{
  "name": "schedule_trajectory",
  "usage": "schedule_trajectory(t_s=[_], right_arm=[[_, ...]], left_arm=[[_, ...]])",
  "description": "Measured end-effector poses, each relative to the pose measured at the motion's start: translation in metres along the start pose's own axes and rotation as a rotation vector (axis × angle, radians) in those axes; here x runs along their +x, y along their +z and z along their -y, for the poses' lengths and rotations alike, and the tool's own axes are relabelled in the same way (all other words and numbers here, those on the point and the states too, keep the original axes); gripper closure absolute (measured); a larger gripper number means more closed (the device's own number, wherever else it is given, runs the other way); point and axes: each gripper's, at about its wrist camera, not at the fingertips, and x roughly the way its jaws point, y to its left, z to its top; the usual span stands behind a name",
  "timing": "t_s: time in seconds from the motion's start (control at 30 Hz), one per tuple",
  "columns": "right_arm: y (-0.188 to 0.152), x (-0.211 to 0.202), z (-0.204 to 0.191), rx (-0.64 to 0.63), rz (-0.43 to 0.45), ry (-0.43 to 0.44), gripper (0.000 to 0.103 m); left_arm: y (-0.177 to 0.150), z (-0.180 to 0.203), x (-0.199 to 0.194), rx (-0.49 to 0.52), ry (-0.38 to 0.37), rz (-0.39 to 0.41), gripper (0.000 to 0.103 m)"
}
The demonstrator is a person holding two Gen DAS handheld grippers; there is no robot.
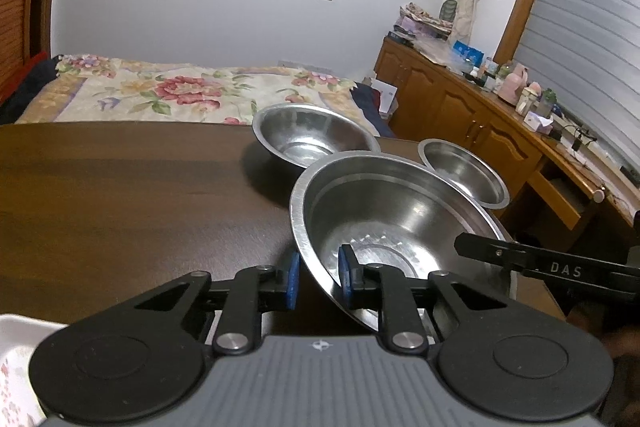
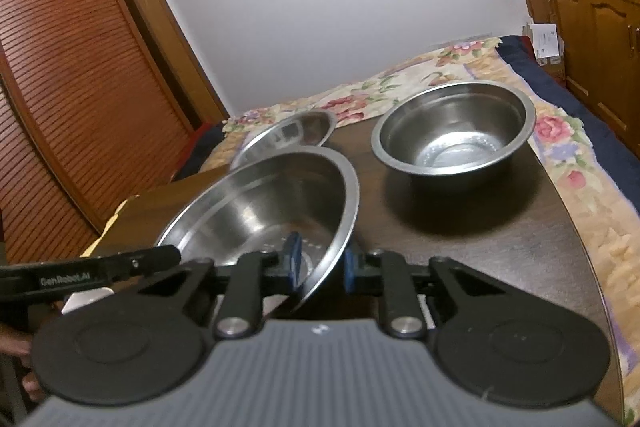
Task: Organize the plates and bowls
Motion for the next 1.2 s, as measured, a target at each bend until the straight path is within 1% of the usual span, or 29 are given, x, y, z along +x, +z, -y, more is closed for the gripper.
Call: schedule_trajectory(t_s=[0.13,0.3,0.63,0.77,0.9,1.2], right_arm=[[-0.002,-0.005,-0.001,0.001,-0.001,0.005,0.082],[-0.005,-0.017,-0.006,0.011,0.011,0.016,0.082],[-0.021,-0.051,-0.016,0.011,0.04,0.033,0.082],[-0.026,-0.059,-0.02,0.0,0.039,0.024,0.082],[-0.03,-0.064,-0.021,-0.009,0.035,0.019,0.082],[-0.046,-0.071,-0.015,0.03,0.006,0.025,0.082]], left_arm=[[-0.004,0.003,-0.009,0.001,-0.007,-0.007,0.082],[-0.01,0.009,-0.028,0.025,-0.02,0.016,0.082],[-0.033,0.022,-0.067,0.069,-0.04,0.045,0.082],[-0.042,0.024,-0.073,0.081,-0.042,0.042,0.082],[-0.052,0.028,-0.077,0.104,-0.024,0.038,0.082],[-0.066,0.029,-0.081,0.119,-0.027,0.017,0.081]])
